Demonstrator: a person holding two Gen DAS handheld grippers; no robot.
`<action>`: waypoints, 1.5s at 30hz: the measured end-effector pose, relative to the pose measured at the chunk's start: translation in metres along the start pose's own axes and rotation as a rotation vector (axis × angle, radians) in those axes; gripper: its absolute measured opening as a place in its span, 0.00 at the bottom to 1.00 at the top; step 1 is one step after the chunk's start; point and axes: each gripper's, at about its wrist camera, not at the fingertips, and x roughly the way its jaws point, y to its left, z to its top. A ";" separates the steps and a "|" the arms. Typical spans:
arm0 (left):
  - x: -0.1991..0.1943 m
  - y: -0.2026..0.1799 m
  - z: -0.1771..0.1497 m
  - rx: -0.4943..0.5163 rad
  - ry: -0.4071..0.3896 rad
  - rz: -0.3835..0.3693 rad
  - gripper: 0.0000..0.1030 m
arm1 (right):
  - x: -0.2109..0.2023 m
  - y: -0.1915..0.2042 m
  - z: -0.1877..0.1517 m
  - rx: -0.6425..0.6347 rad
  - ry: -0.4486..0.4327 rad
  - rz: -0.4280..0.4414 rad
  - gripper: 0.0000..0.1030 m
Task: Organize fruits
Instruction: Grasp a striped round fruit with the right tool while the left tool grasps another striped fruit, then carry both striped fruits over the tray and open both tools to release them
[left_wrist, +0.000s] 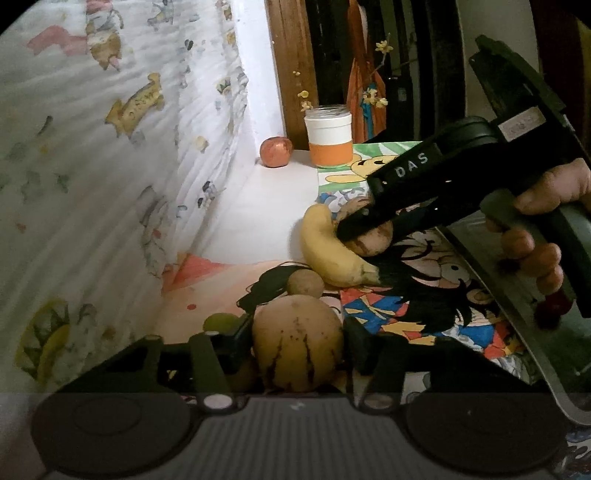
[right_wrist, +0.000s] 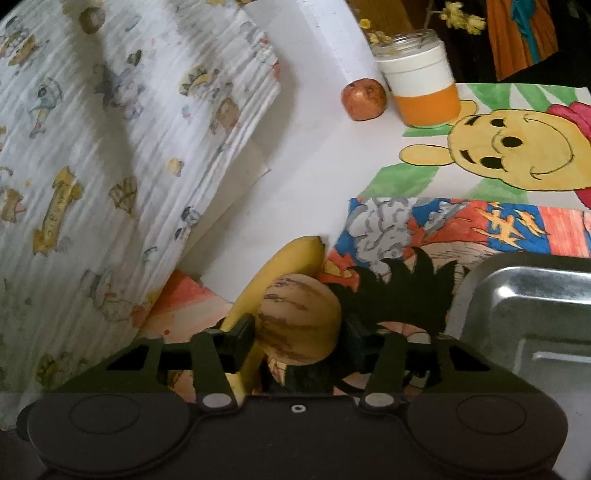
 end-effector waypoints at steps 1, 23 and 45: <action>0.000 0.000 0.000 -0.003 0.001 -0.001 0.56 | 0.000 -0.001 0.000 0.009 -0.002 0.004 0.51; -0.037 0.001 0.011 -0.241 -0.053 -0.100 0.55 | -0.068 0.003 -0.018 0.021 -0.073 0.068 0.51; -0.057 -0.102 0.023 -0.199 -0.078 -0.314 0.55 | -0.223 -0.057 -0.092 -0.025 -0.272 -0.098 0.51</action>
